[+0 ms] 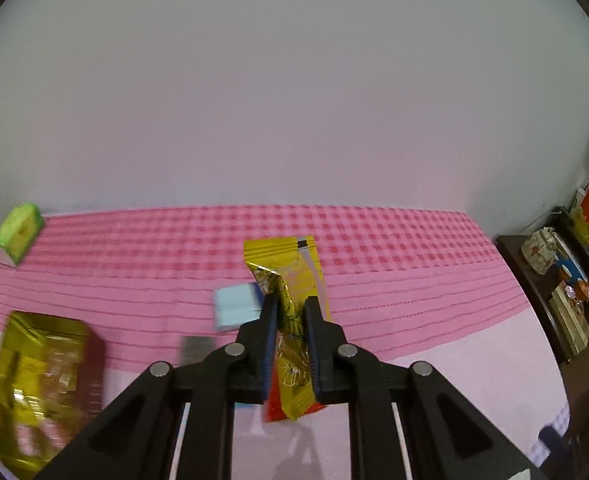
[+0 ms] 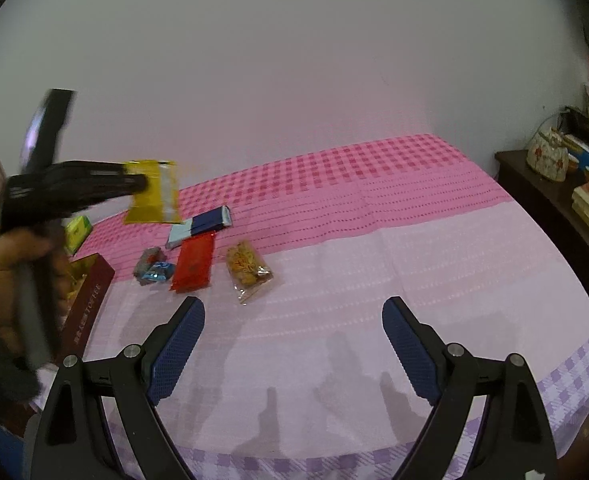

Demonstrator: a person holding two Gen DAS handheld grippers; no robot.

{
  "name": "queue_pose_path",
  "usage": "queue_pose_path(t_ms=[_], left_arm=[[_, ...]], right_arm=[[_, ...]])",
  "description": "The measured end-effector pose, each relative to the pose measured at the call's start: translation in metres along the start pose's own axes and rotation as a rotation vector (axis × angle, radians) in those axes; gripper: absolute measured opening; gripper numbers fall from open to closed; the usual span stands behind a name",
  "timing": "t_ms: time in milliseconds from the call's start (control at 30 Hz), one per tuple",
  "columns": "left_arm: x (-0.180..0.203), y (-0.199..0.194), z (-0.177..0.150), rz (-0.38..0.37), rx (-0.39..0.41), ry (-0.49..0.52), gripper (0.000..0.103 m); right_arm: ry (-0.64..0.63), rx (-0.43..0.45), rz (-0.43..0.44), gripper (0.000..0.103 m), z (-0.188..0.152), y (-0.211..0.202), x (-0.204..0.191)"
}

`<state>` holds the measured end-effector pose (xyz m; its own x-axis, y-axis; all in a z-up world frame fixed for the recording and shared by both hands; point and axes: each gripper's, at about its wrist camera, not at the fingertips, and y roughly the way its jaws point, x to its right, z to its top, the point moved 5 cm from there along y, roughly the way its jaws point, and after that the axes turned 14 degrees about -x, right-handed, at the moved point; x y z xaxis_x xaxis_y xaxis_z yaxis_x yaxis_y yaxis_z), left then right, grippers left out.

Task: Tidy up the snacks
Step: 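Close the left gripper on the yellow foil packet, then carry the yellow packet over the tin with the left gripper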

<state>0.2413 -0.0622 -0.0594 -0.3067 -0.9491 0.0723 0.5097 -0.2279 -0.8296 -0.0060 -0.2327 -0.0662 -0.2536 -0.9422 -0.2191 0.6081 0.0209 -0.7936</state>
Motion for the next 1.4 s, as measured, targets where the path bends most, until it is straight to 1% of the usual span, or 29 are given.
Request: queue_pose_path(t_ms=[100,200,367,600,700,800,933,1033,1200,1400], left_arm=[[-0.028,-0.023,-0.008,0.027,0.021,0.000,0.014],[-0.066,-0.049,-0.021,0.055,0.035,-0.038,0.014],[-0.133,-0.085,-0.049,0.129,0.046,-0.088,0.014],[-0.216,-0.125,-0.077,0.218,0.056,-0.193,0.014],[-0.239,-0.135,-0.088,0.243,0.049,-0.216,0.014],[-0.253,-0.140,-0.098,0.257,0.040,-0.229,0.014],[-0.263,-0.131,-0.108,0.266,0.020,-0.248,0.014],[-0.268,-0.118,-0.114,0.264,-0.013,-0.261,0.014],[-0.264,-0.091,-0.126,0.268,-0.075,-0.253,0.014],[-0.254,-0.067,-0.145,0.247,-0.133,-0.254,0.014]], right_arm=[[-0.012,-0.005,0.000,0.089,-0.001,0.000,-0.005],[-0.020,-0.013,0.002,0.089,-0.003,0.002,-0.008],[-0.035,-0.023,0.009,0.090,-0.006,0.001,-0.014],[-0.044,-0.023,0.027,0.091,-0.007,0.000,-0.021],[-0.057,-0.026,0.028,0.091,-0.008,-0.001,-0.025],[-0.070,-0.025,0.027,0.091,-0.010,-0.001,-0.029],[-0.076,-0.025,0.025,0.091,-0.010,-0.002,-0.031],[-0.076,-0.033,0.025,0.091,-0.011,0.000,-0.031],[-0.085,-0.045,0.024,0.091,-0.012,0.005,-0.033],[-0.086,-0.052,0.029,0.091,-0.013,0.008,-0.033]])
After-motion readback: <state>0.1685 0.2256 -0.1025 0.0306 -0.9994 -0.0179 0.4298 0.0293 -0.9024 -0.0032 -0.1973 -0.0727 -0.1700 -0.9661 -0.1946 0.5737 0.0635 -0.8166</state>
